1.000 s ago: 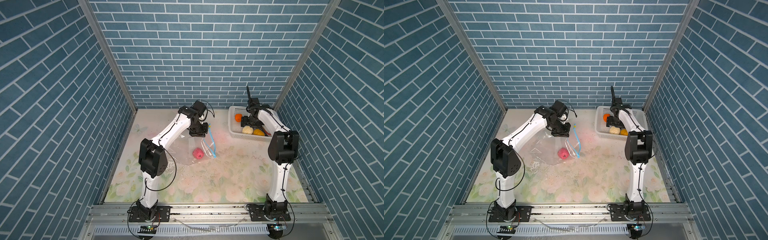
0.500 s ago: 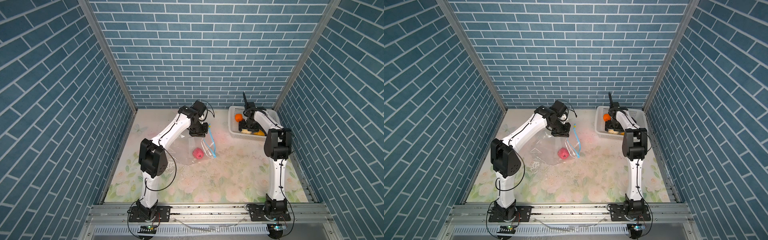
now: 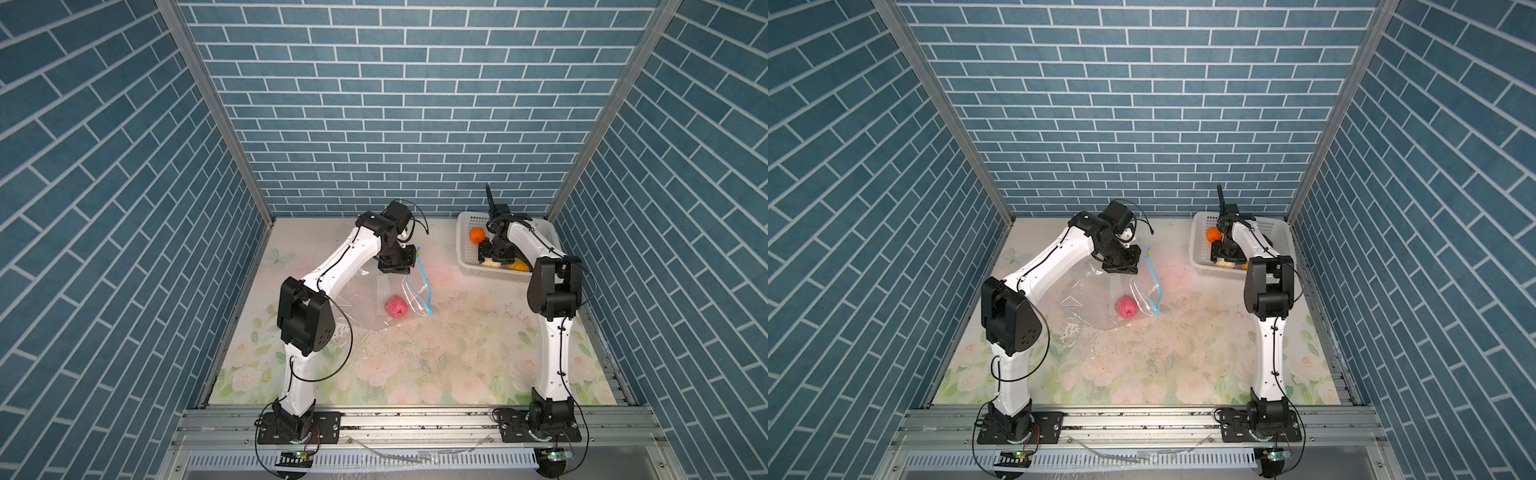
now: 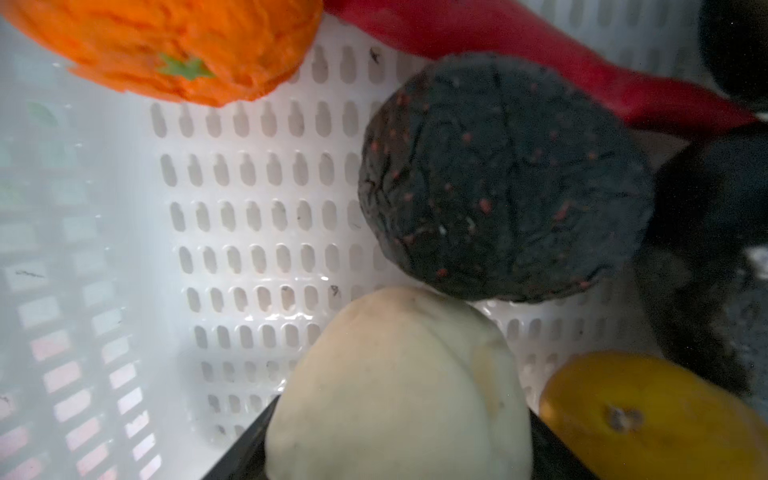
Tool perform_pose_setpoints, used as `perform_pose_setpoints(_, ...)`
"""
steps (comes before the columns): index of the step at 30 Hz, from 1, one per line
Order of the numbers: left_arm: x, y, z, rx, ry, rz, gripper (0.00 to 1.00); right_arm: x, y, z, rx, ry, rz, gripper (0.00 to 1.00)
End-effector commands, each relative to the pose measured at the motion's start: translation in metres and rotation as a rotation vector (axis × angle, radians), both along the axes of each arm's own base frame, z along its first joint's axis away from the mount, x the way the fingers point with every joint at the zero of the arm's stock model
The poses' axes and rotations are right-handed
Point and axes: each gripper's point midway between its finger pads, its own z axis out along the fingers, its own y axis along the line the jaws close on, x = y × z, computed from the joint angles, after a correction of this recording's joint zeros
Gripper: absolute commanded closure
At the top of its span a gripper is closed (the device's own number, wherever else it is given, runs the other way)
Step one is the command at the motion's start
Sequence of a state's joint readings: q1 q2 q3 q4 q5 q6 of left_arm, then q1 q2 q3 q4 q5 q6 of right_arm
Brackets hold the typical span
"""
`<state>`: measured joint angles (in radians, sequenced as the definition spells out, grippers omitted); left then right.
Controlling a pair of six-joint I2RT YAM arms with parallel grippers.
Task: Place the food in the zip-top bag and seal the zipper
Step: 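Lower right gripper into basket and grasp the cream pear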
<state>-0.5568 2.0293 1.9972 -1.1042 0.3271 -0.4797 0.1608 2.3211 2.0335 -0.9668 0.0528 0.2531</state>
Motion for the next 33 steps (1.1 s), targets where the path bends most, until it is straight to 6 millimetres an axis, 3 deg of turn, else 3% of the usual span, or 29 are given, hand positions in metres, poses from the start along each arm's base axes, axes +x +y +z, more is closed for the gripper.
perform_pose_setpoints(1, 0.001, 0.003, -0.005, 0.015, 0.015, -0.001, 1.0, 0.005, 0.004, 0.021, 0.031, -0.039, 0.004, 0.3)
perform_pose_setpoints(18, 0.002, 0.003, -0.005, 0.012, 0.012, 0.003, 1.0, 0.007, 0.012, 0.053, 0.154, -0.118, -0.027, 0.33)
perform_pose_setpoints(20, 0.002, 0.003, -0.004, 0.011, 0.011, 0.004, 1.0, 0.007, 0.011, 0.069, 0.167, -0.155, -0.03, 0.33)
perform_pose_setpoints(33, 0.001, 0.005, -0.001, 0.012, 0.009, 0.007, 1.0, 0.006, 0.02, 0.101, 0.245, -0.237, -0.025, 0.36)
